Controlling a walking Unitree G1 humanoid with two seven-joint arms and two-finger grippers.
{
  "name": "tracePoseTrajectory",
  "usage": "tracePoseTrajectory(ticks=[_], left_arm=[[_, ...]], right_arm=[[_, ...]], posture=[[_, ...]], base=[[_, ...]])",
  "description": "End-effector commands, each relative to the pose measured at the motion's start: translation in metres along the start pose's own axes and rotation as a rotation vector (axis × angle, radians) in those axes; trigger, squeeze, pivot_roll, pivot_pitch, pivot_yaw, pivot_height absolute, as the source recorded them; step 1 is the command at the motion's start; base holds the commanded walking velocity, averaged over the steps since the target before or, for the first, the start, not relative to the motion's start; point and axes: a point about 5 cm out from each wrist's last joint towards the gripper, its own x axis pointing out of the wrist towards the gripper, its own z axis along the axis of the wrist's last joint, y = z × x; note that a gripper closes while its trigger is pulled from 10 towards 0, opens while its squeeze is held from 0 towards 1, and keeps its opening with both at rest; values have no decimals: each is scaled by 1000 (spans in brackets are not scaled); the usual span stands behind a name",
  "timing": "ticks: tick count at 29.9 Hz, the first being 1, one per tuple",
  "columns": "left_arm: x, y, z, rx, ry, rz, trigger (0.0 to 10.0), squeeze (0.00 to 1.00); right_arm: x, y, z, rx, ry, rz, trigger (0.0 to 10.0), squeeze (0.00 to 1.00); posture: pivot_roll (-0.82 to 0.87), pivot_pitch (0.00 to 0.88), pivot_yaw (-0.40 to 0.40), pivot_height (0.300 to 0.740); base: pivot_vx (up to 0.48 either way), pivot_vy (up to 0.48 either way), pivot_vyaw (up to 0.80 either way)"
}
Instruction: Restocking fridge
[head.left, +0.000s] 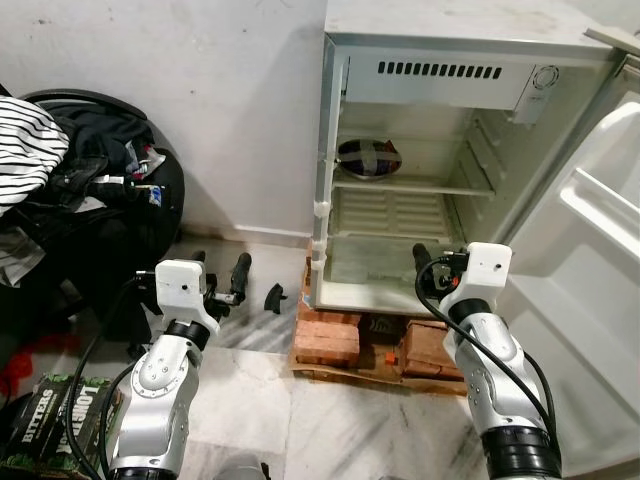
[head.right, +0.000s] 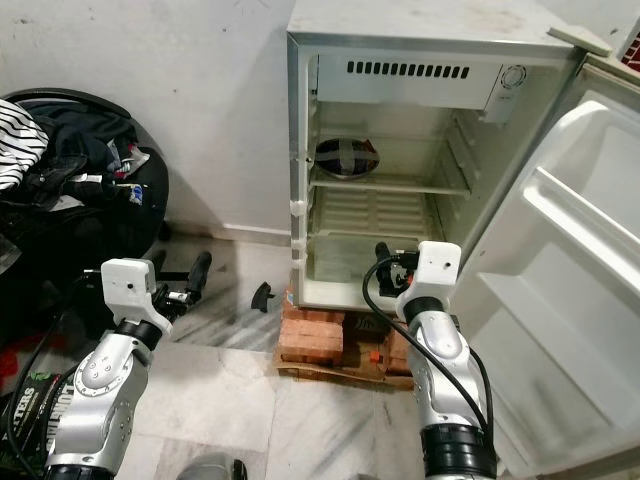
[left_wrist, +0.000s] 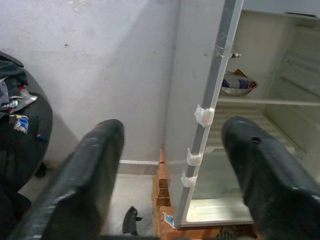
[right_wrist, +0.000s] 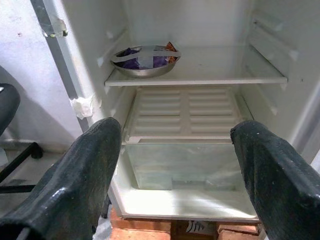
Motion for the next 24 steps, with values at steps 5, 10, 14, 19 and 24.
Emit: tracePoseTrajectory(ticks=[5, 10, 14, 19, 24], left_arm=[[0, 1, -1, -5, 27, 21, 10000, 1000], [1, 2, -2, -18, 37, 38, 10000, 1000], [1, 2, -5, 11, 73, 53, 10000, 1000], [1, 2, -4, 13, 68, 48, 10000, 1000], [2, 0, -8, 19, 101, 65, 10000, 1000]], right_arm=[[1, 1, 4, 39, -9, 9, 10000, 1000], [0, 0, 5, 38, -13, 14, 10000, 1000], [0, -1, 4, 40, -9, 8, 10000, 1000], [-2, 0, 3, 45, -5, 9, 10000, 1000], [-5, 5, -9, 45, 84, 64, 10000, 1000]], posture=[[75, 0, -33, 740], [71, 0, -33, 740], [69, 0, -33, 740], [66, 0, -32, 740], [60, 0, -32, 740]], base=[[0, 0, 0], [0, 0, 0], [0, 0, 0], [0, -480, 0], [0, -477, 0]])
